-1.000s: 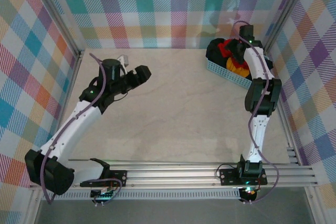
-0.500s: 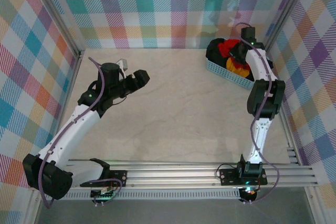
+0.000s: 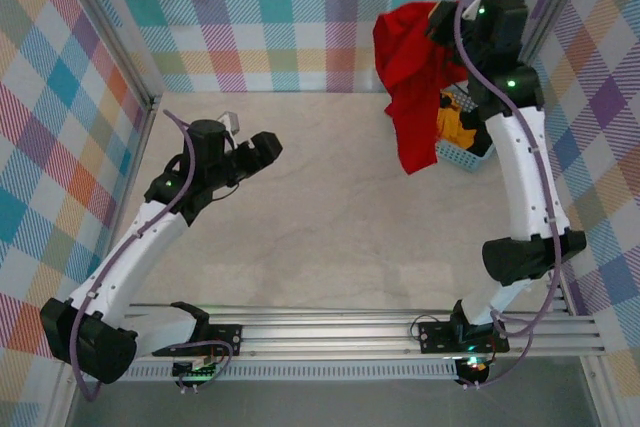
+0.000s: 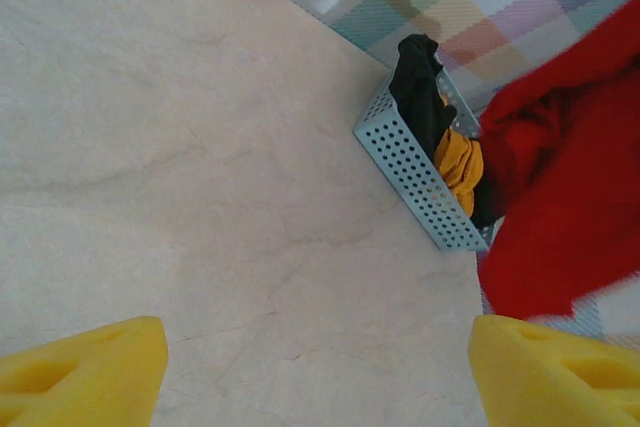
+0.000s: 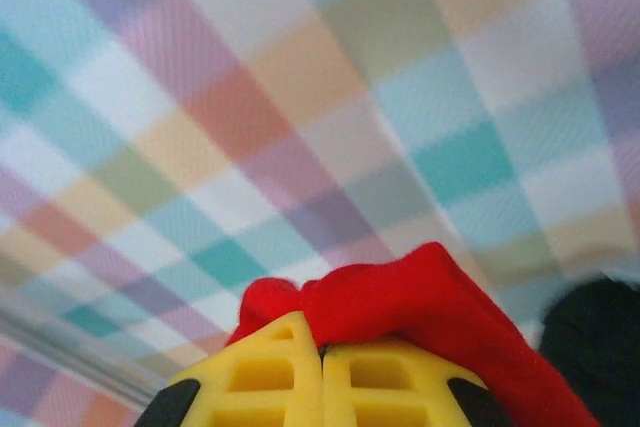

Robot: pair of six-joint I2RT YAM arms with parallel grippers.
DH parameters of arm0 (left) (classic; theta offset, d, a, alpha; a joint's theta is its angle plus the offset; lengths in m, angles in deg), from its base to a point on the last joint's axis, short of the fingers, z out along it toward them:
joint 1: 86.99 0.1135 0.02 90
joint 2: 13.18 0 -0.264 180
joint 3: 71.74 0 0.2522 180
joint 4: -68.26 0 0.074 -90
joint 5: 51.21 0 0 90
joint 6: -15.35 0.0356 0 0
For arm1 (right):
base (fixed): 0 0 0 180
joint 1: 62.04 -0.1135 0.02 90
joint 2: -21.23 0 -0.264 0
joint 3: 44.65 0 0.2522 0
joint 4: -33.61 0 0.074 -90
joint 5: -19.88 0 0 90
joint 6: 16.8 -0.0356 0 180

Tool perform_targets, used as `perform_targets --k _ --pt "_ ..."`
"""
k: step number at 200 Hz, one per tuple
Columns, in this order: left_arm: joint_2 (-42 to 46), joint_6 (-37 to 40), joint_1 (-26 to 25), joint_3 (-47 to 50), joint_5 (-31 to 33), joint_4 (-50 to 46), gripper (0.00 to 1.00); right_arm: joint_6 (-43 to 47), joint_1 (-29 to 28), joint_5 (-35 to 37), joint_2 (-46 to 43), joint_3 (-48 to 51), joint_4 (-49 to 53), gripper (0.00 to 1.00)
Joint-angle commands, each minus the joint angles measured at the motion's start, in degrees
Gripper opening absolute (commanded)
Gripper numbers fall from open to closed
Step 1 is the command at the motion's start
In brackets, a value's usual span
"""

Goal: Fold and stack the t-shirts

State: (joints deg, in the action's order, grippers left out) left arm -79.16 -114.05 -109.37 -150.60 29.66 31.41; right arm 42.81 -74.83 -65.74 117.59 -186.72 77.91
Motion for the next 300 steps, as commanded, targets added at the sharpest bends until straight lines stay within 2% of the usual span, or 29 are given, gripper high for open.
perform_targets --k 1,16,32,64,92,127,140,159,175,193,205,230,260,280,300 --pt "2.45 -0.64 -0.39 -3.74 5.41 -4.35 0.81 2.04 -1.22 -9.1 1.23 -10.24 5.87 0.0" --pt "3.38 -0.37 -0.39 -5.03 8.68 -7.49 0.81 -0.41 -2.21 -14.5 0.4 -9.41 7.76 0.0" --pt "4.59 0.11 -0.39 -5.49 9.45 -8.69 0.81 -1.86 -4.57 -19.2 -0.93 -5.38 7.99 0.0" --pt "4.66 -0.18 -0.37 -4.92 7.81 -8.93 0.81 -1.8 -10.19 -19.03 -3.21 2.6 7.58 0.0" --pt "4.83 -1.66 -0.39 -3.03 7.21 -8.55 0.8 -4.27 -15.1 -17.3 -5.74 15.75 3.83 0.0" --pt "6.81 -1.51 -0.39 -0.51 11.14 -11.56 0.81 -6.02 -27.58 -17.37 -5.41 32.98 -1.62 0.0" --pt "7.07 -1.43 -0.39 0.5 12.24 -12.9 0.8 -7.64 -32.05 -21.98 -2.3 36.75 -4.31 0.17" --pt "7.2 -1.47 -0.38 2.4 12.69 -13.53 0.8 -7.65 -37.96 -28.12 4.9 36.28 -2.35 0.27" --pt "7.29 -1.17 -0.38 3.74 12.18 -14.03 0.8 -7.33 -40.86 -26.86 4.93 39.89 -4.45 0.4" --pt "7.3 -0.29 -0.39 5.27 10.68 -14.6 0.8 -9.26 -39.86 -21.95 -0.89 47.63 -7.98 0.59" --pt "6.8 0.26 -0.48 6.25 8.57 -14.75 0.8 -9.72 -37.35 -17.65 -6.18 52.82 -7.82 0.65" --pt "4.48 0.63 -3.76 8.47 4.64 -14.71 0.78 -12.65 -27.97 -12.4 -15.15 63.18 -5.34 0.63" --pt "-1.44 0.14 -14.04 8.09 9.65 -20.5 0.78 -16.16 -15.47 -9.7 -21.48 74.26 -1.35 0.64" --pt "-4.8 -3.03 -20.2 8.7 14.63 -25.73 0.76 -19.27 -11.88 -11.05 -22.04 78.48 -2.41 0.66" --pt "-5.63 -4.53 -24.92 10.95 16.2 -25.52 0.75 -22.58 -10.02 -12.31 -20.59 81.16 -5.18 0.66"
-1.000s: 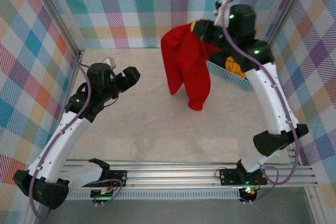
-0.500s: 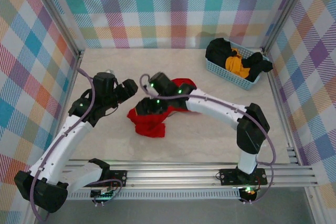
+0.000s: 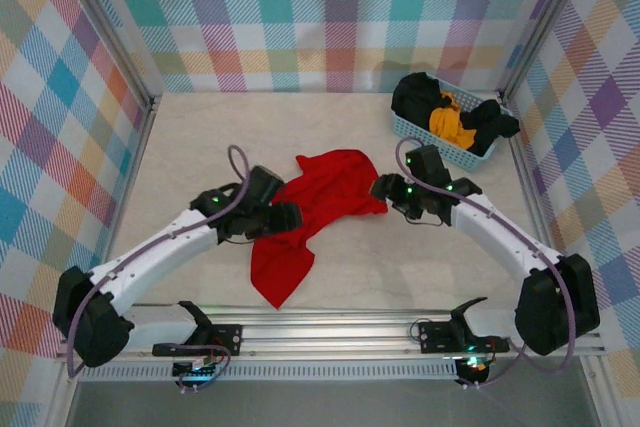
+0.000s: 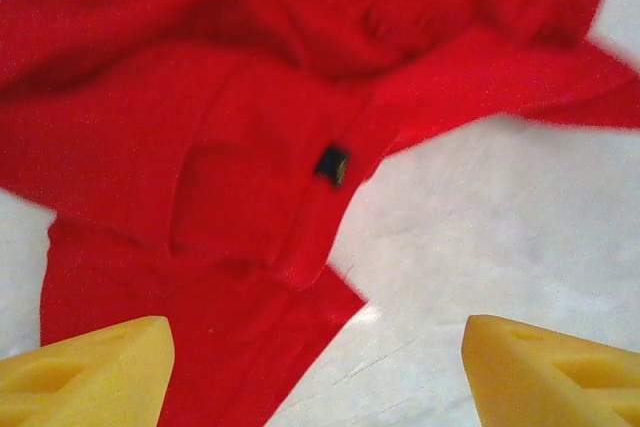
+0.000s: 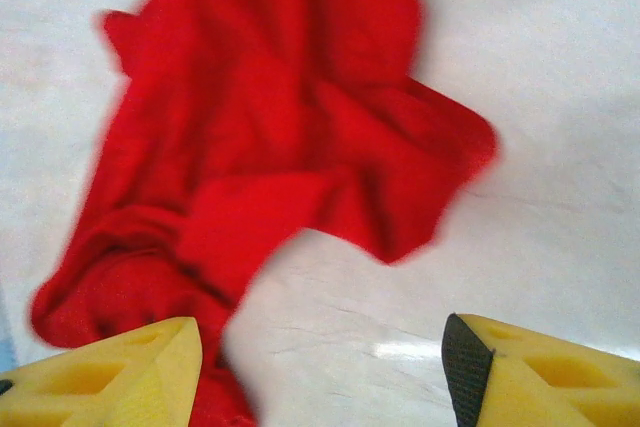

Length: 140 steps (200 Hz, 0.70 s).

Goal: Fold and stack the t-shirts

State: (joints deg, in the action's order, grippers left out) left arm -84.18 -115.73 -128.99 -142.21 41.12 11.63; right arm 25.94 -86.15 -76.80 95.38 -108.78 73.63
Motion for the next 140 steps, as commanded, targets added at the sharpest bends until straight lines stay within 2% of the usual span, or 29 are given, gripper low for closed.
perform_targets --k 1,13,28,46,58,94,108,125,133,140 --pt "-0.7 -2.9 -5.47 2.6 4.72 -5.6 0.75 -5.85 1.37 -1.29 1.79 3.33 -1.05 0.66" --pt "-2.21 -3.46 -7.32 2.42 4.63 -5.27 0.75 -7.28 1.85 -1.28 3.05 3.93 -2.77 0.65" --pt "-5.48 -4.53 -9.2 -0.22 7.7 -6.65 0.77 -8.83 2.21 -1.49 4.94 4.2 -5.44 0.65" --pt "-9.24 -4.23 -9.6 -3.15 8.71 -4.15 0.78 -11.13 2.47 -2.95 7.89 4.35 -8.14 0.65" --pt "-13.05 -2.95 -9.85 -5.72 9.04 -2.58 0.83 -13.22 3.21 -4.37 9.99 4.74 -10.44 0.65" --pt "-26.42 4.2 -9.84 -16.33 21.31 -8.54 0.88 -16.66 4.5 -6.56 14.0 3.65 -16.02 0.66" --pt "-30.43 5.77 -9.1 -18.52 22.99 -10.09 0.88 -17.09 4.44 -7.4 15.41 2.27 -16.61 0.66" --pt "-32.92 6.97 -8.14 -18.71 23.68 -9.1 0.84 -17.7 4.49 -7.91 16.81 1.36 -17.11 0.66" --pt "-33.95 7.74 -7.56 -18.83 23.95 -8.22 0.78 -17.94 4.44 -7.85 17.7 1.11 -17.34 0.65" --pt "-34.81 8.26 -7.09 -19.11 24.8 -7.94 0.69 -18.08 4.52 -7.67 18.38 0.98 -17.63 0.62"
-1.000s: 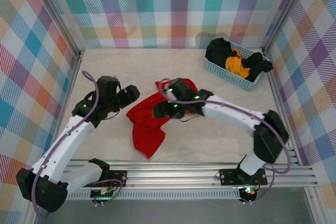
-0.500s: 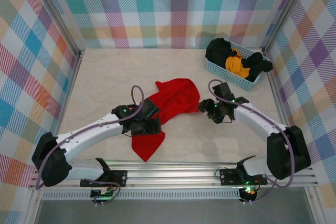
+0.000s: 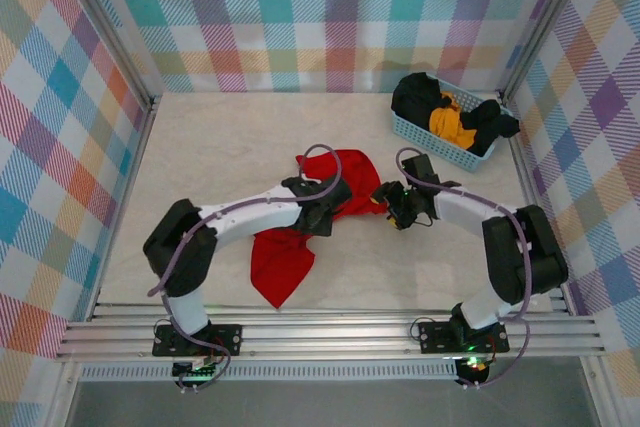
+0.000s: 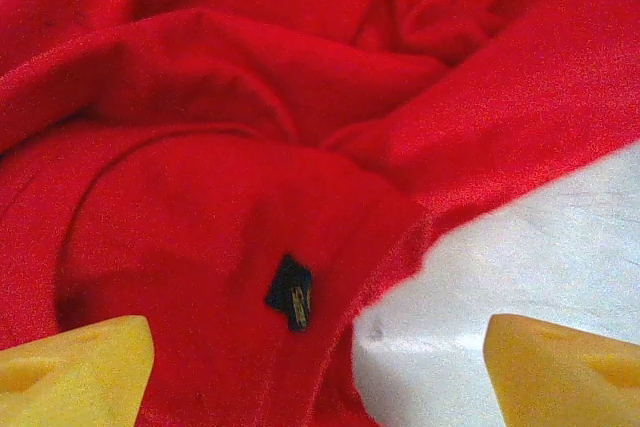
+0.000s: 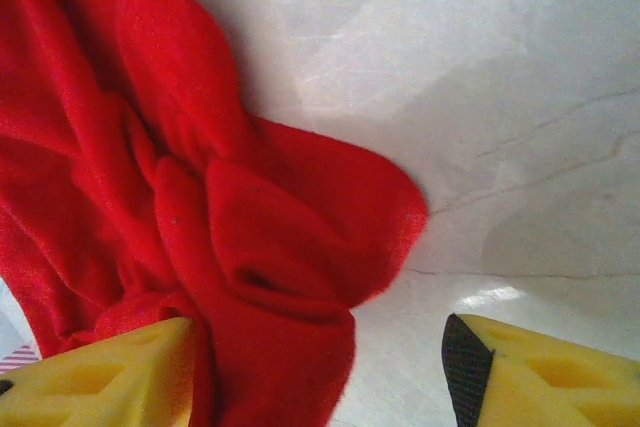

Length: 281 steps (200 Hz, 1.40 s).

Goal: Fold and stack the t-shirts

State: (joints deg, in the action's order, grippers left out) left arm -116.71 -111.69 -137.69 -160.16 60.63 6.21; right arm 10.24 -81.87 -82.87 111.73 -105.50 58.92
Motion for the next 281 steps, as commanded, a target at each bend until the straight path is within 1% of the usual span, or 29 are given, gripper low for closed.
perform_targets --k 1,8,21,26,32,34,47,64,84,100,123,138,156,181,203,212,242,281 --pt "-2.42 4.28 1.72 -1.18 5.47 -2.51 0.68 -2.37 0.23 -1.54 2.13 -2.35 -3.02 0.62" --pt "-3.03 4.87 2.21 -1.54 6.64 -2.43 0.56 -2.47 0.24 -1.34 2.7 -2.47 -3.39 0.59" --pt "-2.68 6.64 3.3 -1.4 7.56 -1.01 0.23 -2.4 0.35 -1.05 4.07 -2.97 -4.67 0.49" --pt "-2.22 7.17 3.74 -1.4 7.29 -0.57 0.14 -2.09 0.39 -0.92 4.51 -3.54 -4.82 0.46" --pt "-1.42 7.77 4.3 -1.59 6.99 -0.2 0.05 -1.6 0.37 -0.58 5.07 -4.44 -4.42 0.42" --pt "-1.13 7.94 4.45 -1.63 6.92 -0.15 0.0 -1.39 0.34 -0.36 5.24 -4.77 -4.19 0.4" --pt "1.71 9.22 4.73 -1.76 7.63 0.32 0.0 0.26 0.38 1.08 5.91 -6.8 -3.17 0.25" --pt "7.2 10.31 4.94 -1.05 8.58 0.92 0.0 2.82 0.33 4.22 5.38 -9.22 -1.17 0.0" --pt "14.67 10.41 6.47 -0.96 9.35 -0.1 0.0 5.5 0.28 7.17 1.43 -11.08 0.51 0.0" --pt "21.39 10.07 9.04 -0.45 9.02 -0.1 0.0 7.82 0.26 9.57 -3.54 -12.81 2.97 0.0" --pt "30.15 9.71 15.1 0.56 2.76 2.39 0.0 13.07 0.24 11.78 -9.03 -18.43 8.27 0.0" --pt "34.24 9.92 18.6 -0.14 -0.48 4.07 0.0 16.58 0.24 11.7 -11.04 -23.54 11.83 0.0" --pt "37.98 11.29 21.49 -1.81 -4.1 6.47 0.0 19.96 0.28 11.37 -12.84 -29.92 15.53 0.0" --pt "41.08 12.33 24.6 -5.49 -6.09 7.76 0.0 23.35 0.35 11.01 -14.53 -37.32 19.89 0.0" --pt "41.65 13.11 27.07 -8.3 -8.65 7.73 0.0 24.23 0.67 10.65 -16.09 -39.71 21.25 0.0" --pt "42.19 13.59 27.57 -8.45 -9.38 8.22 0.0 24.35 0.78 10.17 -16.86 -39.68 20.94 0.0" --pt "44.56 13.98 28.21 -5.6 -8.71 9.22 0.0 24.81 0.9 9.77 -19.65 -37.04 19.83 0.0" --pt "46.87 13.92 28.81 1.49 -7.86 9.41 0.0 26.45 0.94 8.71 -21.94 -33.73 19.74 0.0"
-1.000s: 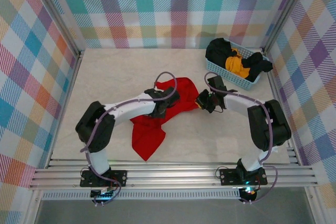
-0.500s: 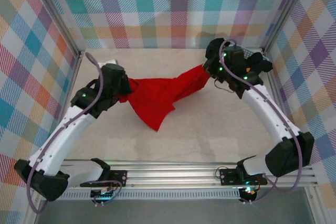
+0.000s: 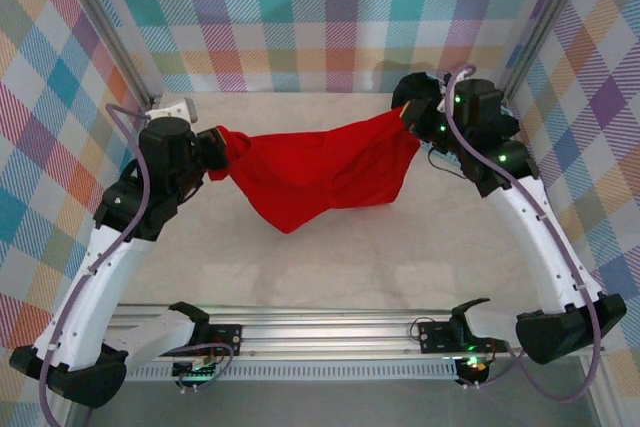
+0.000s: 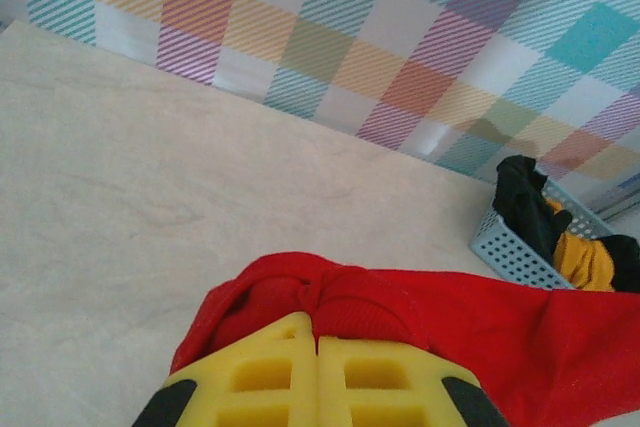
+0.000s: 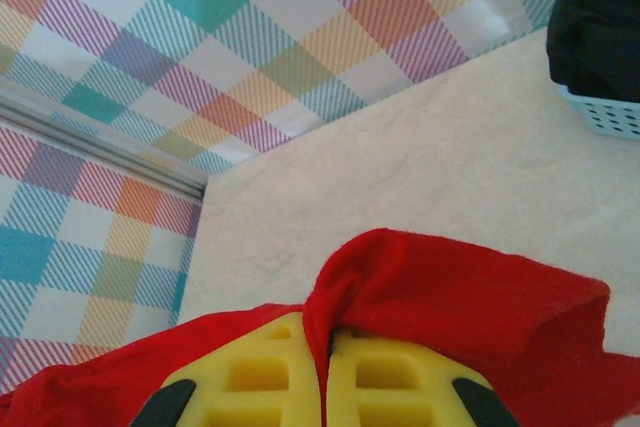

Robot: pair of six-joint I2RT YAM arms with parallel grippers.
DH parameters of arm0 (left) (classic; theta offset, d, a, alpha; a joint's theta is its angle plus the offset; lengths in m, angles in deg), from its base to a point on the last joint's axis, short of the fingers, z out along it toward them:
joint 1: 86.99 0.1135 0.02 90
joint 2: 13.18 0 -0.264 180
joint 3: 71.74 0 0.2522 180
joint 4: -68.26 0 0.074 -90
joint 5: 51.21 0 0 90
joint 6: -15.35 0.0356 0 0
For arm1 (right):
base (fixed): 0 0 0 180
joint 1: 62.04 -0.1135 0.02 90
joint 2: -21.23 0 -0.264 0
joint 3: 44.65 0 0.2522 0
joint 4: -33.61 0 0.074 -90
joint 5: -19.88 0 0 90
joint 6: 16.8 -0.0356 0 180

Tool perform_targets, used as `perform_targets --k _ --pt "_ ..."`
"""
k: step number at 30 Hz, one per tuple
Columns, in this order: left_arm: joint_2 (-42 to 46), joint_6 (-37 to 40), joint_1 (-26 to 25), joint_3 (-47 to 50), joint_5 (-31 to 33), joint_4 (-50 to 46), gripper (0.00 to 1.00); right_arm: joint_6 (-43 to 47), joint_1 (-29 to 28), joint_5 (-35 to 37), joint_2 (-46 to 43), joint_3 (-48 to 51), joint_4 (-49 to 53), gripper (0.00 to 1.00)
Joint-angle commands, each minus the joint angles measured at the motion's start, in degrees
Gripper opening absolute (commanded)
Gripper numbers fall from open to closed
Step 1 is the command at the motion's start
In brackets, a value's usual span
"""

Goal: Fold and stack the t-shirts

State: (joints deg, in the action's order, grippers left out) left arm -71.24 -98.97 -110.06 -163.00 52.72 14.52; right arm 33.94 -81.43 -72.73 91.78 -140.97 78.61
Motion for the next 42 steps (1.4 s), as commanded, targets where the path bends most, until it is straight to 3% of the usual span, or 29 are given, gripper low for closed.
perform_targets --k 1,7,11,12,13,14,17,21,24,26,30,33,38,41,42 --pt "1.44 1.16 1.19 4.61 0.14 1.08 0.0 2.82 0.5 -1.56 -1.99 1.77 0.09 0.0" --pt "-2.74 -1.69 3.14 11.74 8.8 -3.78 0.0 1.05 0.5 -4.37 -0.41 7.48 2.57 0.0" --pt "-12.29 -3.05 10.12 12.0 4.49 -5.89 0.0 -2.58 -0.1 -7.49 3.02 16.54 -0.69 0.0" --pt "-14.88 -3.02 10.57 11.1 4.89 -7.21 0.07 -3.81 -0.52 -8.01 3.88 18.96 -1.55 0.0" --pt "-16.37 -3.37 10.59 10.63 5.39 -8.4 0.33 -5.0 -0.92 -8.43 4.7 20.99 -1.98 0.0" --pt "-16.58 -4.17 10.59 10.83 4.87 -8.93 0.51 -6.04 -1.32 -8.63 5.1 22.63 -1.96 0.0" --pt "-12.28 -7.73 8.09 14.56 -0.61 -9.28 0.64 -8.22 -3.8 -7.76 4.0 27.69 -1.84 0.0" --pt "-9.4 -17.12 -3.42 19.06 -6.02 -14.69 0.65 -10.59 -5.21 -7.34 1.33 33.66 -0.19 0.0" --pt "-8.65 -22.79 -12.36 24.91 -10.28 -11.5 0.66 -10.66 -5.17 -6.29 -0.41 36.64 0.81 0.03" --pt "-11.81 -23.27 -17.81 25.76 -12.07 -9.79 0.65 -9.91 -4.87 -4.94 -0.88 36.96 1.64 0.1" --pt "-24.52 -23.59 -25.86 21.03 -8.73 -12.76 0.64 -9.03 -2.46 -3.76 -0.14 36.44 1.47 0.18" --pt "-30.02 -23.08 -28.23 19.1 -8.64 -8.18 0.67 -9.11 -0.38 -4.55 1.13 36.51 0.51 0.26" --pt "-43.49 -22.17 -29.91 14.64 -10.24 -4.99 0.69 -13.63 0.8 -5.7 -1.25 39.54 -0.55 0.49" --pt "-48.2 -22.45 -30.02 12.76 -6.86 -5.81 0.6 -17.81 0.89 -6.14 -3.59 42.61 -3.01 0.56" --pt "-49.07 -22.94 -29.89 12.55 -5.73 -6.3 0.5 -19.56 0.88 -6.89 -3.82 43.61 -4.27 0.59"
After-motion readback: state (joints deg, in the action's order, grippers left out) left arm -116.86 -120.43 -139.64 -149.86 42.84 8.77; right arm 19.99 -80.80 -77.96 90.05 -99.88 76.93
